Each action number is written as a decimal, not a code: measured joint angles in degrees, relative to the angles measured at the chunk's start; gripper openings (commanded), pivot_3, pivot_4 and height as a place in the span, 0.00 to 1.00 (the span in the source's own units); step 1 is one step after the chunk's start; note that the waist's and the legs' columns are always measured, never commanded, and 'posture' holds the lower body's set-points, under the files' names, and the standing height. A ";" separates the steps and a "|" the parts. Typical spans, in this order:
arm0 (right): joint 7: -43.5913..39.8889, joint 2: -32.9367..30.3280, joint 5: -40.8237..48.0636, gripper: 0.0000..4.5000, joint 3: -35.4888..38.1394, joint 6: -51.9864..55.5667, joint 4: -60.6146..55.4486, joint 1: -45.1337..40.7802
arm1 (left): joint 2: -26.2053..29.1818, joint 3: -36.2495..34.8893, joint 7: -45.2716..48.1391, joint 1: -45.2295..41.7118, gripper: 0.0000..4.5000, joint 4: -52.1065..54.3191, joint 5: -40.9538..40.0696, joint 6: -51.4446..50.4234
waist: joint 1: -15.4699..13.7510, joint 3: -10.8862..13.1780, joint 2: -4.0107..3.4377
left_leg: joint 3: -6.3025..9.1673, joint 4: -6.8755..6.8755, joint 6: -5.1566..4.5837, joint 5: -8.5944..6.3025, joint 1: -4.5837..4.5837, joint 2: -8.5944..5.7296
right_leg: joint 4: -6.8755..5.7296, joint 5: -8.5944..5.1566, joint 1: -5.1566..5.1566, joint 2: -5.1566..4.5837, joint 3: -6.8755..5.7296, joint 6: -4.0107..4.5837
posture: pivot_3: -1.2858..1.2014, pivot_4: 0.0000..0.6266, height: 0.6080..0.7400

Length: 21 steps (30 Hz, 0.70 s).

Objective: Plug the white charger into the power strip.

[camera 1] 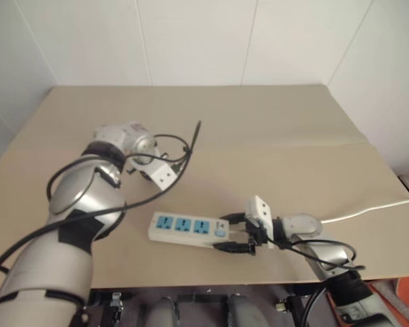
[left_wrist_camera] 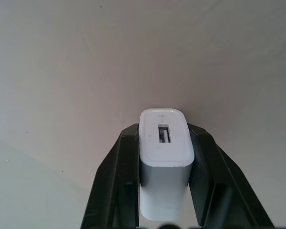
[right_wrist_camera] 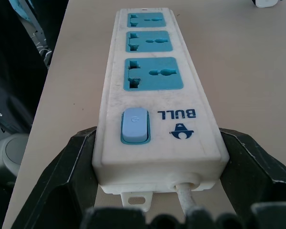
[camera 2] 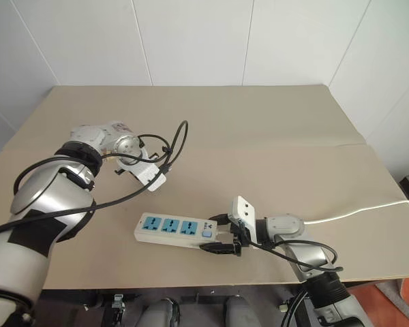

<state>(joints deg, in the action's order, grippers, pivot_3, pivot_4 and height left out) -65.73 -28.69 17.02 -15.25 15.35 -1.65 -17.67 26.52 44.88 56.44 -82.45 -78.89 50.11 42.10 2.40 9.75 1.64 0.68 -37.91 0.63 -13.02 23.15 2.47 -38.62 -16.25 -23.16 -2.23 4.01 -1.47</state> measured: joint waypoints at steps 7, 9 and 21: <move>-0.63 0.05 -0.01 0.76 -0.21 -0.16 1.10 -1.12 | 0.25 -17.06 17.05 -1.92 0.23 -0.06 -17.68 -0.47 | 0.18 0.00 0.00 | -0.01 -0.01 0.00 0.00 -0.01 0.01 | -0.04 0.00 -0.02 0.00 -0.01 0.00 | 0.52 0.24 1.00; -0.80 0.14 -0.02 0.76 -0.44 -0.46 1.72 -1.55 | 0.25 -23.60 23.87 -2.67 0.23 0.60 -25.09 -2.82 | 0.27 0.00 0.00 | -0.02 -0.02 0.00 0.00 -0.05 0.01 | -0.09 0.00 -0.01 0.00 0.00 0.00 | 0.52 0.24 1.00; -1.73 0.34 -0.78 0.76 -1.32 -4.97 5.29 -2.89 | 5.10 -39.99 35.79 20.04 0.23 38.55 -75.83 -48.76 | 0.56 -0.10 -0.16 | 0.09 -0.37 0.00 0.01 -0.25 0.08 | -0.46 -0.03 0.15 0.03 -0.01 -0.04 | 0.52 0.24 1.00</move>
<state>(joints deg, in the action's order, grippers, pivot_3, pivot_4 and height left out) -67.46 -28.34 16.23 -16.57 10.38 3.64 -20.56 31.62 4.89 92.23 -62.41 -40.34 -25.72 -6.66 2.96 9.65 1.49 0.77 -38.29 0.63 -13.01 22.90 2.55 -39.08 -16.28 -23.01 -2.20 4.00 -1.52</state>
